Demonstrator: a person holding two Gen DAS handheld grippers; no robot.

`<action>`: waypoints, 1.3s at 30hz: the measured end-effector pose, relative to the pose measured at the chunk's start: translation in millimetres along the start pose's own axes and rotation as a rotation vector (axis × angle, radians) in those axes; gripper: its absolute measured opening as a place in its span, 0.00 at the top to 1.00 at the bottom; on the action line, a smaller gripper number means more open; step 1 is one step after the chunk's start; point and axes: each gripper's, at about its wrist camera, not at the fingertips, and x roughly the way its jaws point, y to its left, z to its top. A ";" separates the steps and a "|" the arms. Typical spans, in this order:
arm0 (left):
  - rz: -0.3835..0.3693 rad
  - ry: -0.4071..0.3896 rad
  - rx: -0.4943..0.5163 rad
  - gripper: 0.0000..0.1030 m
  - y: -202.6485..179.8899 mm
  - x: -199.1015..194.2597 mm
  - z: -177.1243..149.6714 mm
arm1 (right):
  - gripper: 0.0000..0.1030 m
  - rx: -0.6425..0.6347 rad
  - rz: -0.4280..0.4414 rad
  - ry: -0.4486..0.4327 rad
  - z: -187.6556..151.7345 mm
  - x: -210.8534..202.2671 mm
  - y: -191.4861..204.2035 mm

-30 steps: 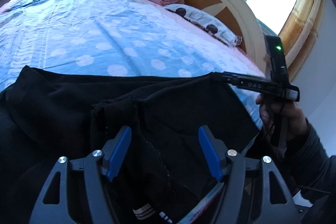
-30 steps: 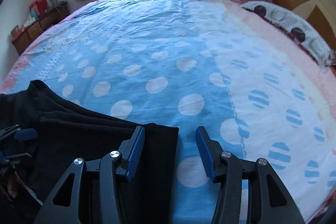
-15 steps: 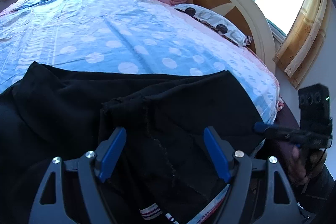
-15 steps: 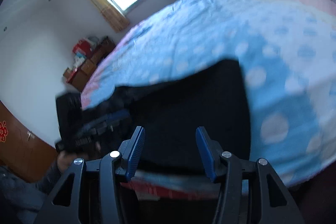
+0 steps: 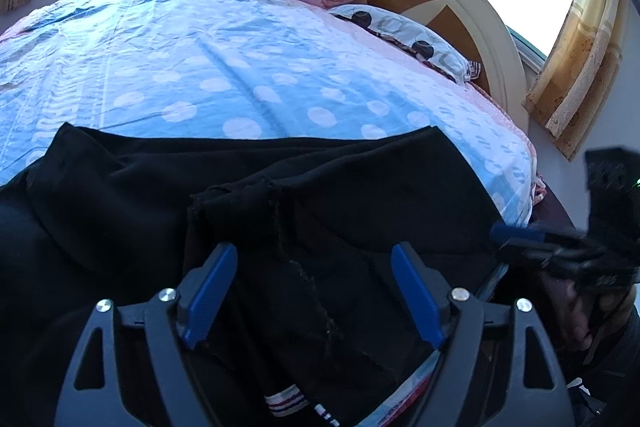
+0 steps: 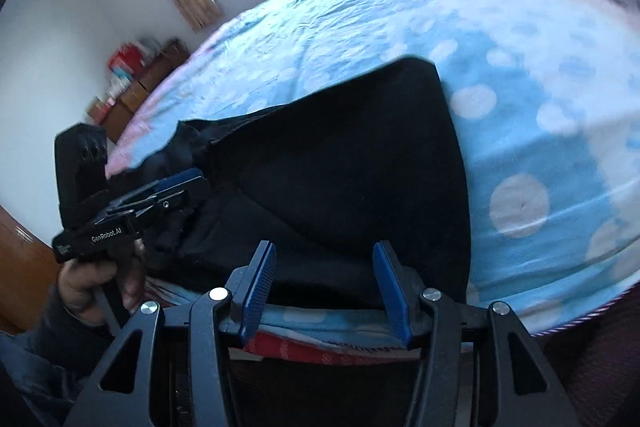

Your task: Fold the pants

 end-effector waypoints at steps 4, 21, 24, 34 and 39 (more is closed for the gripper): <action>0.000 -0.047 -0.028 0.20 6.4 -23.8 0.3 | 0.48 -0.062 0.033 -0.044 22.6 -7.8 25.6; 0.558 -0.165 -0.226 0.20 213.1 -226.2 -65.6 | 0.47 -0.277 0.143 0.034 31.6 70.3 123.7; 0.556 -0.145 -0.262 0.20 238.4 -233.5 -76.7 | 0.47 -0.287 0.157 0.039 32.1 77.9 132.7; 0.377 -0.125 -0.407 0.19 279.0 -206.6 -94.7 | 0.47 -0.307 0.146 0.075 28.4 97.4 150.0; 0.352 -0.093 -0.361 0.06 277.0 -197.3 -89.7 | 0.47 -0.248 0.103 0.120 29.4 114.9 136.0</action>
